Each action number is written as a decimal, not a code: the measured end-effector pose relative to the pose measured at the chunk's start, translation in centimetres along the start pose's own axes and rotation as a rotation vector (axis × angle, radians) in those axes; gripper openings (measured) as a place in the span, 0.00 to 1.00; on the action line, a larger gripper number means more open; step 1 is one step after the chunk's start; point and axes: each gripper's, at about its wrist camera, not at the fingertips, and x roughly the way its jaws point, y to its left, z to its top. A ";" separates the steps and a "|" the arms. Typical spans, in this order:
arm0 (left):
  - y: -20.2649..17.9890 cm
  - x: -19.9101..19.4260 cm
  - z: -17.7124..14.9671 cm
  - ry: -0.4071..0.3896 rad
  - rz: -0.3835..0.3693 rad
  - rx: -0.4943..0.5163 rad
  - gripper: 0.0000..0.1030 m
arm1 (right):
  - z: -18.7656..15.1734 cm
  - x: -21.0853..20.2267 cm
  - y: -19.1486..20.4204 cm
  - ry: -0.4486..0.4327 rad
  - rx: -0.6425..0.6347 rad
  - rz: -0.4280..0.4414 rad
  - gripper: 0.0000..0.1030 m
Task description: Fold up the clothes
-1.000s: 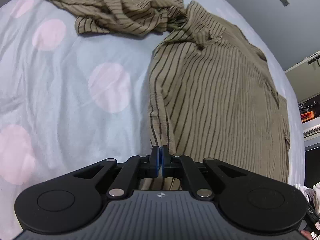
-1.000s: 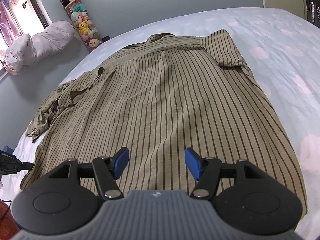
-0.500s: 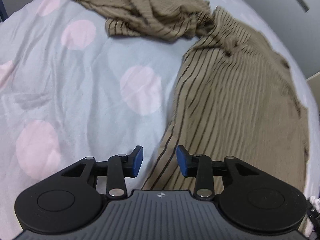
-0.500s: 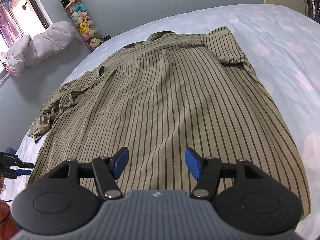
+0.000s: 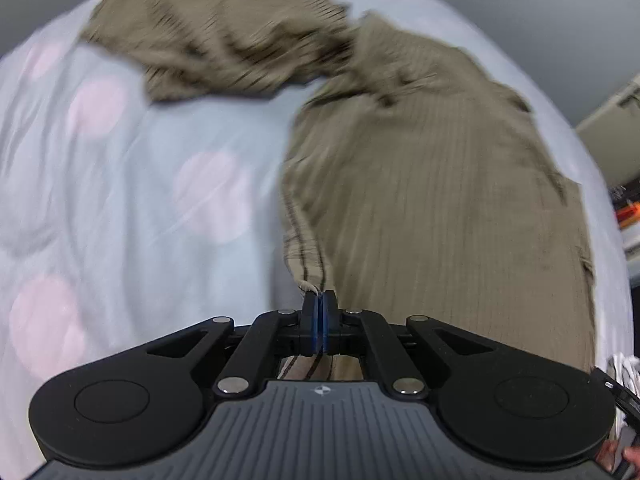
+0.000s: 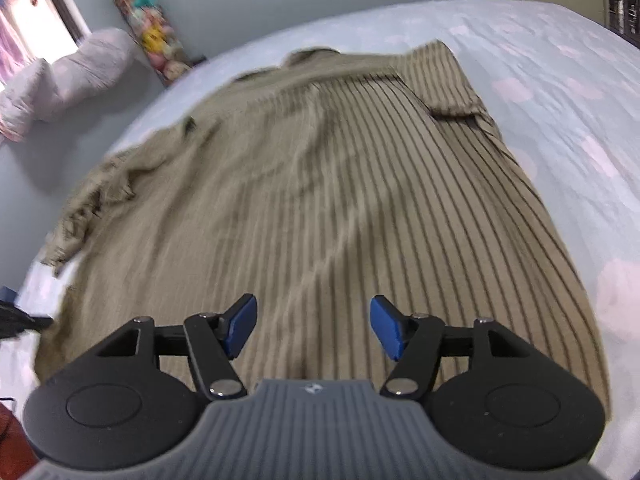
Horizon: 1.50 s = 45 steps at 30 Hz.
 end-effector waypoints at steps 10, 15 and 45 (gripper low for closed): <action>-7.5 2.5 -0.6 0.001 -0.186 0.249 0.00 | -0.4 1.2 2.5 0.040 -0.173 -0.073 0.67; -8.0 5.3 -1.7 0.075 -0.175 0.286 0.00 | -0.2 1.7 1.7 0.058 -0.122 -0.065 0.67; -7.3 1.5 -2.7 -0.061 -0.002 0.258 0.45 | -0.1 1.9 1.0 0.052 -0.072 -0.010 0.67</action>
